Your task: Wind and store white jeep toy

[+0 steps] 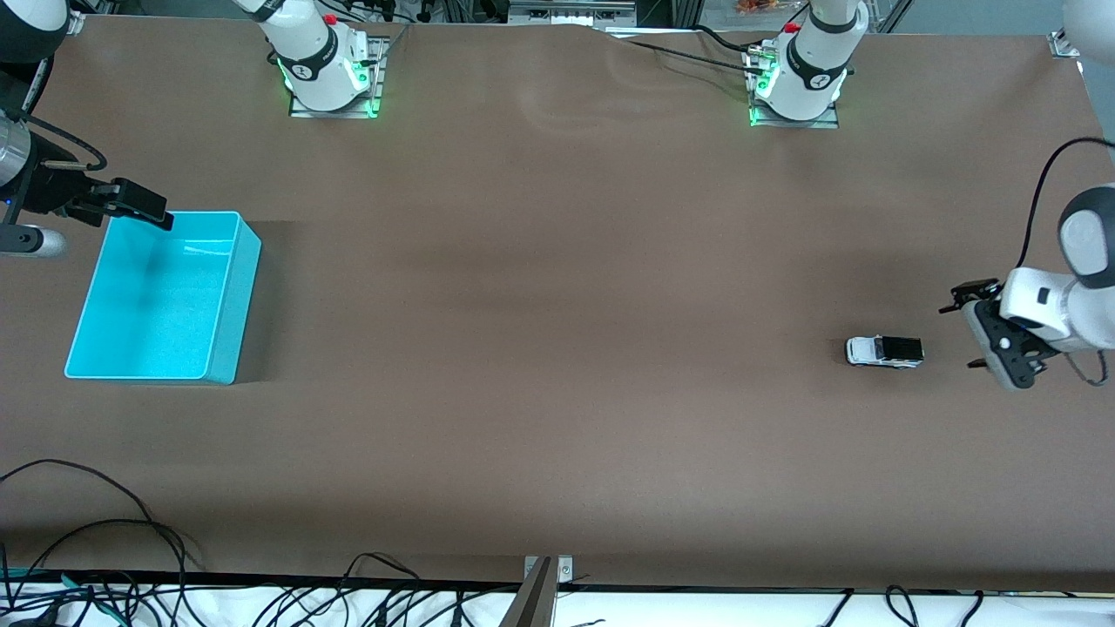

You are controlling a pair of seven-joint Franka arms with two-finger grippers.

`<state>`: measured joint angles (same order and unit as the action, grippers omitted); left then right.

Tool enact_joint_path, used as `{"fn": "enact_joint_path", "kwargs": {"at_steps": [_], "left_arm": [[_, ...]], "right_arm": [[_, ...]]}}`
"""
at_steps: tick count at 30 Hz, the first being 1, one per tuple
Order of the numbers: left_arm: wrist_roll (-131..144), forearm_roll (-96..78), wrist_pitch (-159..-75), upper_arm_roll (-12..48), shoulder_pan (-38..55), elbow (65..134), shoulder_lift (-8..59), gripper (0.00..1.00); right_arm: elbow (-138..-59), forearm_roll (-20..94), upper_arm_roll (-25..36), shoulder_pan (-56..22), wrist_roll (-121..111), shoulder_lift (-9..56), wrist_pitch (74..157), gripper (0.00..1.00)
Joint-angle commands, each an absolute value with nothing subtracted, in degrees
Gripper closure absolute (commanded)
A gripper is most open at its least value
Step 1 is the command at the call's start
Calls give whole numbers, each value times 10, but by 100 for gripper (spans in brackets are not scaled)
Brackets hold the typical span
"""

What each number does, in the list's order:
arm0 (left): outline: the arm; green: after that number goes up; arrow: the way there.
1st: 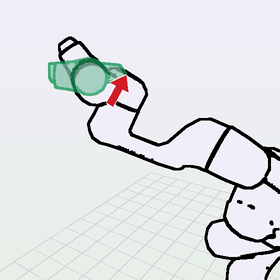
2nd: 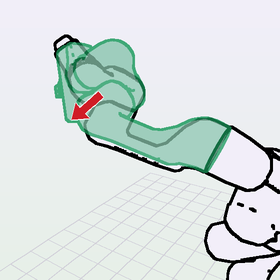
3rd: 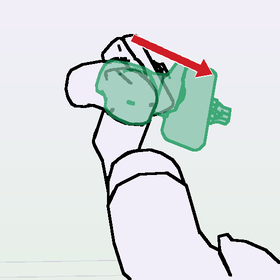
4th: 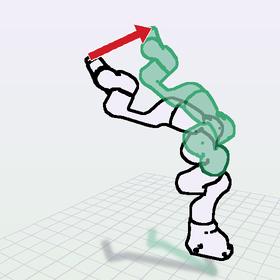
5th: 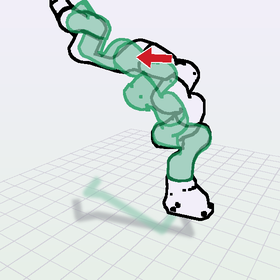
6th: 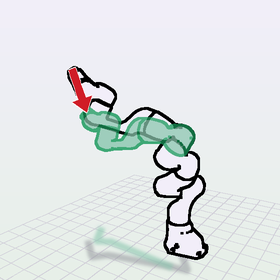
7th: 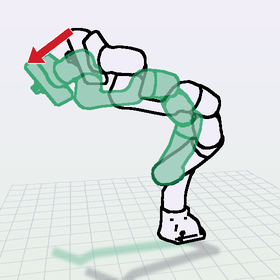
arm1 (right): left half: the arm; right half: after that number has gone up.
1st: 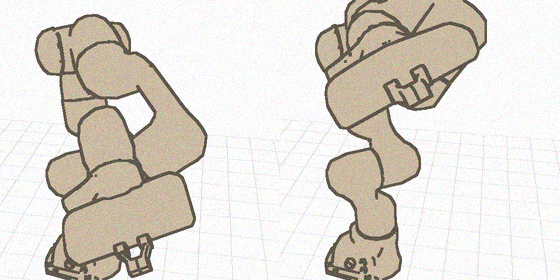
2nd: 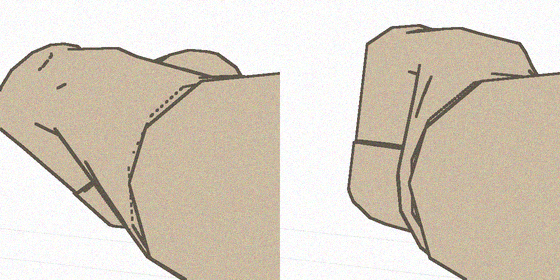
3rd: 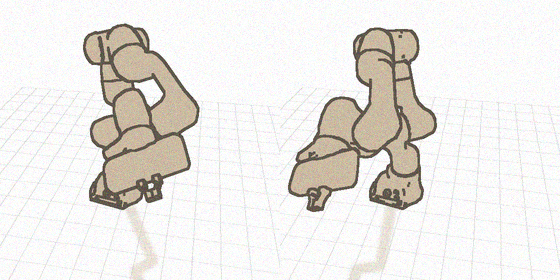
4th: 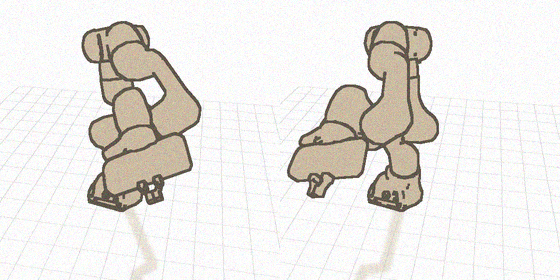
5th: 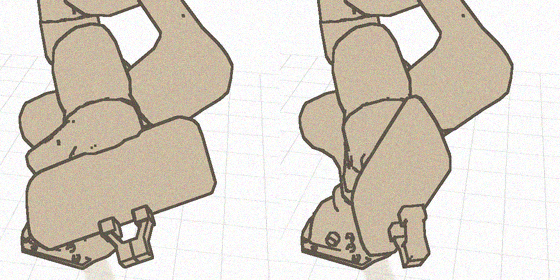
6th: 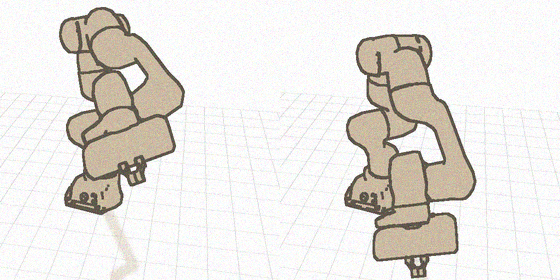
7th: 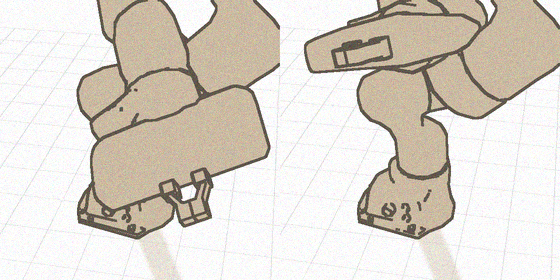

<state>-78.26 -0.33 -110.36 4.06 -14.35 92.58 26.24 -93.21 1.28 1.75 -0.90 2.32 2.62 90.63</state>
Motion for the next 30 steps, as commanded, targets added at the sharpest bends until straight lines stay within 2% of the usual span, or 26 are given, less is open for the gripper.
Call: {"fn": "enact_joint_path", "kwargs": {"at_steps": [1,8,28,30], "left_arm": [[-838,9,-1164,46,-147,971,272,0],[-896,9,-1262,45,-154,1045,273,0],[-996,9,-1318,47,-155,1046,335,0],[-998,9,-1321,47,-155,1046,337,3]], "right_arm": [[-939,8,18,-8,23,18,904,0],[-940,8,18,-8,23,18,904,0],[-940,8,18,-8,23,18,904,0],[-939,8,18,-8,23,18,904,0]]}}
